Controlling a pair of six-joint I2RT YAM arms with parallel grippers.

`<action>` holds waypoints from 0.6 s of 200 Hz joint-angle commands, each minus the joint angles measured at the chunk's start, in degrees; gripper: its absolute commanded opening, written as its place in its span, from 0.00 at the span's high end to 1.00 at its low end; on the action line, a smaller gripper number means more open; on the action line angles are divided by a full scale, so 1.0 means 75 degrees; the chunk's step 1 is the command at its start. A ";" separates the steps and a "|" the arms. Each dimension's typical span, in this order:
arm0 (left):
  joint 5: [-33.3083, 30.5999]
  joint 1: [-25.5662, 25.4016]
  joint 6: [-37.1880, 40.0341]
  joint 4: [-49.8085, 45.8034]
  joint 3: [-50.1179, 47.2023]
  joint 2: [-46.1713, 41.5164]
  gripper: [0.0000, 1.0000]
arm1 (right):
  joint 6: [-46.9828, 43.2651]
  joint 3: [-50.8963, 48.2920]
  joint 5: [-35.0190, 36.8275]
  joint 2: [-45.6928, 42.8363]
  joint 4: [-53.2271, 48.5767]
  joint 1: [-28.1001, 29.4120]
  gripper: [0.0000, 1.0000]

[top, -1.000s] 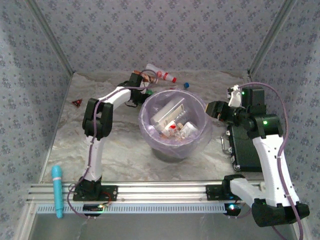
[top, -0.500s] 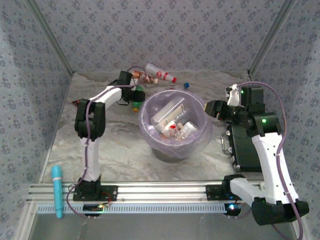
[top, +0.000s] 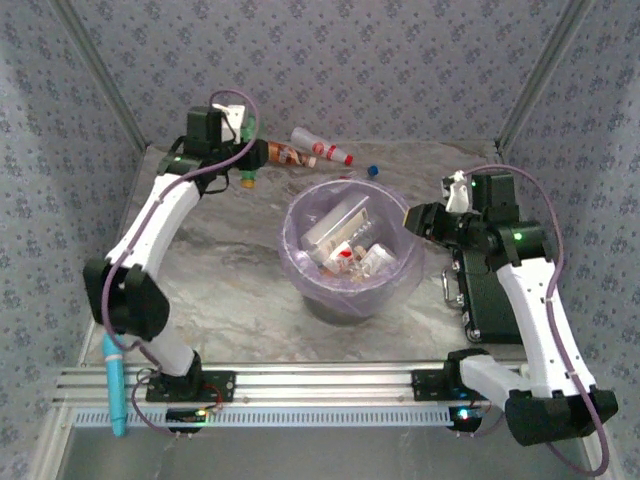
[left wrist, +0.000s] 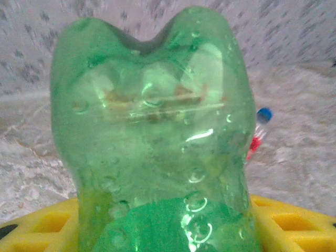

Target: Put the plastic bottles in the bin

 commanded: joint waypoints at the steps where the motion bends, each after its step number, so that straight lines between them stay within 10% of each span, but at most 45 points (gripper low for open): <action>1: 0.0828 -0.0278 0.0206 -0.0610 0.0293 -0.0672 0.69 | -0.0042 -0.0114 0.0138 0.0136 0.0246 0.0223 0.62; 120: 0.2554 -0.3849 0.0263 -0.1994 0.1402 -0.0887 0.83 | -0.0108 0.0053 0.0217 0.0368 0.0406 0.0497 0.75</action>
